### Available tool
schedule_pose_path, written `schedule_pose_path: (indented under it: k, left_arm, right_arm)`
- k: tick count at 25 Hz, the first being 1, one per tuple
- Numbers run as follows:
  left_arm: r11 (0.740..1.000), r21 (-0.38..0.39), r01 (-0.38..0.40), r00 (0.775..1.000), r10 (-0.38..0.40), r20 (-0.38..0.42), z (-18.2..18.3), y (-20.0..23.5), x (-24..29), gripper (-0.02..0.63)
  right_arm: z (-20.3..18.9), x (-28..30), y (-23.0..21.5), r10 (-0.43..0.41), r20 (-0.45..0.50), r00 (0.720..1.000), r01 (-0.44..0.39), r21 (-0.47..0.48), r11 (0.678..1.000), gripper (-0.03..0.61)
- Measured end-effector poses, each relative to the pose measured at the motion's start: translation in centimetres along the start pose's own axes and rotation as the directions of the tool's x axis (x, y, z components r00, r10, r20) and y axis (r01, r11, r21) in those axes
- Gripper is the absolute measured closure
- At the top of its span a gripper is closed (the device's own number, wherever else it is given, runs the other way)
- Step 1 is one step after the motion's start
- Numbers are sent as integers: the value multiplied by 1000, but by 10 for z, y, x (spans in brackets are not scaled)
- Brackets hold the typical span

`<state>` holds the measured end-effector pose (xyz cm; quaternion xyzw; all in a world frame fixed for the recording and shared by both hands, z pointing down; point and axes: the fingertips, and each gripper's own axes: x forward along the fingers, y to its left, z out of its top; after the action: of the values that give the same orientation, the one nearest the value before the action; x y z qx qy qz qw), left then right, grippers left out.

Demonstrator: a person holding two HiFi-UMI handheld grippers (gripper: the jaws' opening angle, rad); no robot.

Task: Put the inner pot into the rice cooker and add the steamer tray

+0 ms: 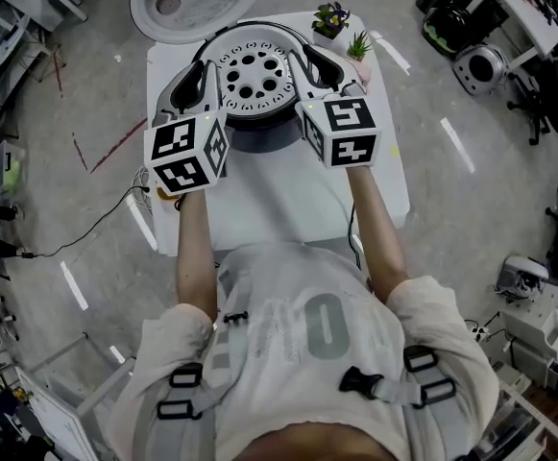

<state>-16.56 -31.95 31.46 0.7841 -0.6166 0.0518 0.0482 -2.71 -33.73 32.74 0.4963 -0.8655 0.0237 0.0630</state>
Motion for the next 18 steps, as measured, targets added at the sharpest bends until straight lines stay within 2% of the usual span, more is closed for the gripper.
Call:
schedule_pose_path:
  k: [3, 6, 10, 13, 18]
  left_arm:
    - [1000, 13, -22, 996, 20, 88, 12, -9, -16, 584]
    - [999, -6, -37, 987, 37, 159, 19, -17, -36, 592]
    - [998, -15, -53, 972, 55, 228, 21, -28, -57, 592]
    - [997, 1, -80, 964, 78, 253, 17, -32, -65, 592]
    - [994, 37, -105, 968, 94, 232, 13, -36, -68, 592]
  right_arm:
    - [16, -17, 4, -8, 93, 996, 12, -40, 999, 565]
    - [26, -36, 12, -2, 159, 987, 10, -50, 999, 572]
    - [23, -57, 22, 11, 183, 983, -5, -34, 999, 572]
    - [13, -65, 29, 20, 170, 985, -12, -46, 999, 572]
    - [5, -72, 33, 38, 151, 988, -27, -77, 997, 572]
